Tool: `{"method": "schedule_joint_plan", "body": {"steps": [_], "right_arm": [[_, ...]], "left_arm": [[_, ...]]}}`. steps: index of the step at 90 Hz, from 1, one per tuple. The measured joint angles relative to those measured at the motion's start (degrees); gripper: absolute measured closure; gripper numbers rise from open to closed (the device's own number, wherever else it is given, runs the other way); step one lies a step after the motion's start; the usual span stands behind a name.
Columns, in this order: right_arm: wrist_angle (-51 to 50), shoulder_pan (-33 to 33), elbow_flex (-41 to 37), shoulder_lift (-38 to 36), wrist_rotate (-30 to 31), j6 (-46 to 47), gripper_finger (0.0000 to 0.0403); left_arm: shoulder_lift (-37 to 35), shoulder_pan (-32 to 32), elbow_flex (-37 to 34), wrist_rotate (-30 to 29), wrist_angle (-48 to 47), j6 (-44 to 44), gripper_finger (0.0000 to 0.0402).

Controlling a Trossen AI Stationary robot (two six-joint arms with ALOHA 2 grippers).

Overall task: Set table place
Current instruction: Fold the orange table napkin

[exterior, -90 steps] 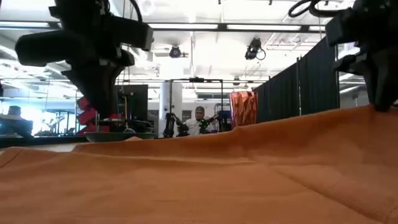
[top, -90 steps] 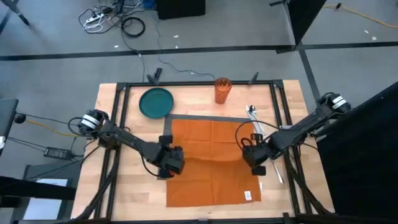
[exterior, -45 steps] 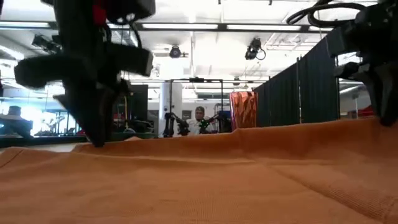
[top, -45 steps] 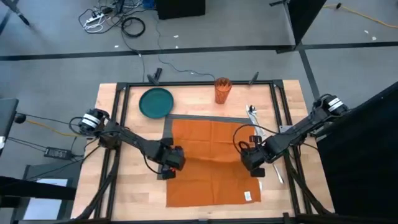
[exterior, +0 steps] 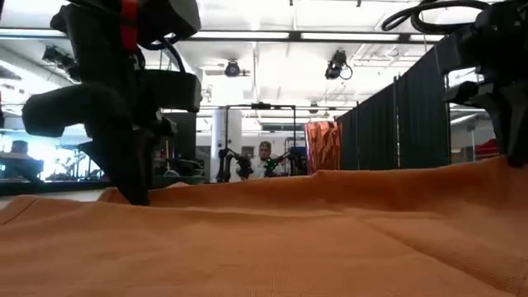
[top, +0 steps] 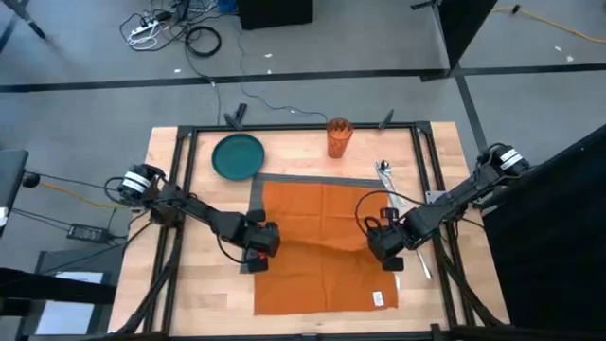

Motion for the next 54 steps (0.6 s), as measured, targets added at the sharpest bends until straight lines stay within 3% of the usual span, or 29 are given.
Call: {"method": "schedule_joint_plan", "body": {"steps": [11,54], "right_arm": [[-0.6,0.0,0.0,0.0,0.1,1.3,0.0403],[-3.8,2.6,0.0,-4.8,2.3,6.0,0.0403]], "left_arm": [[0.3,-0.2,1.9,-0.6,-2.2,0.2,0.0399],[0.4,-3.5,23.4,-11.7,-32.9,-1.2,0.0401]]}}
